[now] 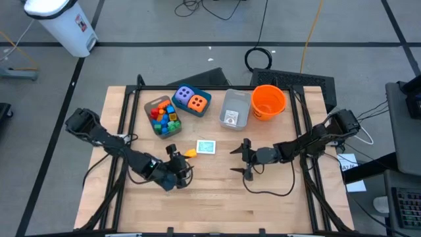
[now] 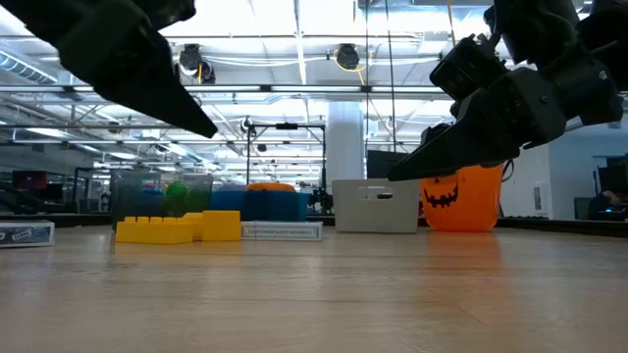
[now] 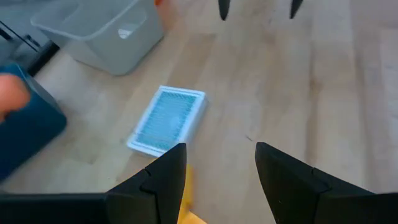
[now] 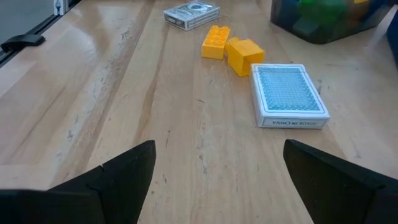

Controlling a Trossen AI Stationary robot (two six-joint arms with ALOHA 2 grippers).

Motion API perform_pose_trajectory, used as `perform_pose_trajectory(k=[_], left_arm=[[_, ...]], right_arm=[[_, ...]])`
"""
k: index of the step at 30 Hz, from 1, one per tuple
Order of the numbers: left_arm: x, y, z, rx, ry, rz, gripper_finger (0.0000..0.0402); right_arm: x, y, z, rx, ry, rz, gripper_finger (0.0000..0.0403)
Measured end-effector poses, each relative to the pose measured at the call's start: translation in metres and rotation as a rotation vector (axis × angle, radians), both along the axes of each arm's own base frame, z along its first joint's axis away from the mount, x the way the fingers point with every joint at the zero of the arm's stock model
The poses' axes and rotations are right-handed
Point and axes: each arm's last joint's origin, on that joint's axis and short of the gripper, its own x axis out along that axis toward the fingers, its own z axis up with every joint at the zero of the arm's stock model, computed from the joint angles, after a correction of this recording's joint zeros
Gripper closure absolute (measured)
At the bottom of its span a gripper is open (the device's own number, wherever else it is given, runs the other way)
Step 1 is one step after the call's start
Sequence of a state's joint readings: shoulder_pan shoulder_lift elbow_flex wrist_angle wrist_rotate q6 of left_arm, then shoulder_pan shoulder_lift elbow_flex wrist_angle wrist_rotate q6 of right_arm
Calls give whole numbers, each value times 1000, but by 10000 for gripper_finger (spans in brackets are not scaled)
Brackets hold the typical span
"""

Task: Pick & Place Toys
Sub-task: Put the yellow game piece into the black bin

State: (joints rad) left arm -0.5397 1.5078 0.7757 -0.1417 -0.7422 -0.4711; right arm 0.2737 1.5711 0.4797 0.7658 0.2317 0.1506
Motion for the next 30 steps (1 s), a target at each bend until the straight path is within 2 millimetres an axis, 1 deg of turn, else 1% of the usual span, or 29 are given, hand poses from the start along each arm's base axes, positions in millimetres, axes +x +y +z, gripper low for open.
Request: perform_pose_trajectory(k=[3,6,13,18,22,30], left_arm=[[7,10,1,44,11,-10,202],[13,22,1,51,50,-32,202],[25,62,-4,-72,150,-46,201],[27,83,-7,-115,213,-48,198],[27,91,-8,-120,237,-41,175],[26,91,-9,-150,253,-59,111]], right_arm=[[0,-1,0,-19,-5,3,55],[2,-6,1,-35,-16,-9,55],[7,-31,3,-57,-26,-81,55],[9,-47,2,14,-20,-37,55],[10,-54,2,8,-20,-58,55],[10,-62,2,0,-20,-82,55]])
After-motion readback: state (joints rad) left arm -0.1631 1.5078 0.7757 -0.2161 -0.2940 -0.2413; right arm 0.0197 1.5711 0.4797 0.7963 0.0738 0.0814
